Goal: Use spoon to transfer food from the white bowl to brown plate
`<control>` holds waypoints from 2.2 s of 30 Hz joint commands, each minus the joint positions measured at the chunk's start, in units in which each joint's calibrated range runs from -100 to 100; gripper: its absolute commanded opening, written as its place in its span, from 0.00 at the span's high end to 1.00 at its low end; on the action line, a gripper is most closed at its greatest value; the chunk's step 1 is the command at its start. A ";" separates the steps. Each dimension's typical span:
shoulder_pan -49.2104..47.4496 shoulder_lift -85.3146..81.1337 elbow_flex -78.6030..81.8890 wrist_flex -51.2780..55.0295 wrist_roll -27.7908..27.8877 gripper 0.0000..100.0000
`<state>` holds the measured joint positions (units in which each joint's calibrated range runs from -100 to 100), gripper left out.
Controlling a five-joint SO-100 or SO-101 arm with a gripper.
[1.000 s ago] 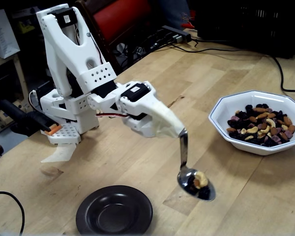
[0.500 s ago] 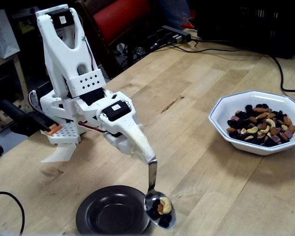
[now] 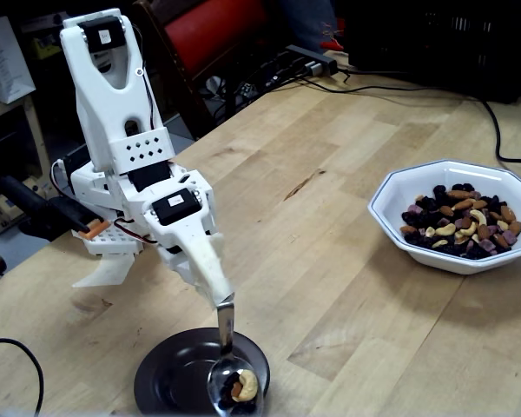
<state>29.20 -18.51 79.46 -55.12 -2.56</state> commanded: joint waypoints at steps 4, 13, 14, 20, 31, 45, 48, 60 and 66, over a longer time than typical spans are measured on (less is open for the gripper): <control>2.65 -3.53 -0.35 -1.32 0.15 0.96; 2.95 -12.52 7.80 -0.85 0.15 0.96; 2.95 -14.40 9.21 -0.85 0.15 0.96; 2.95 -23.64 14.61 -0.69 0.15 0.96; 3.40 -27.07 17.35 -0.69 0.20 0.96; 3.03 -26.98 17.44 -0.69 4.59 0.96; 2.88 -26.89 17.44 -0.69 6.30 0.96; 2.73 -26.72 17.44 -0.61 9.57 0.96; 2.73 -21.67 17.44 -0.69 12.01 0.96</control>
<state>31.97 -42.38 96.63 -55.12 8.42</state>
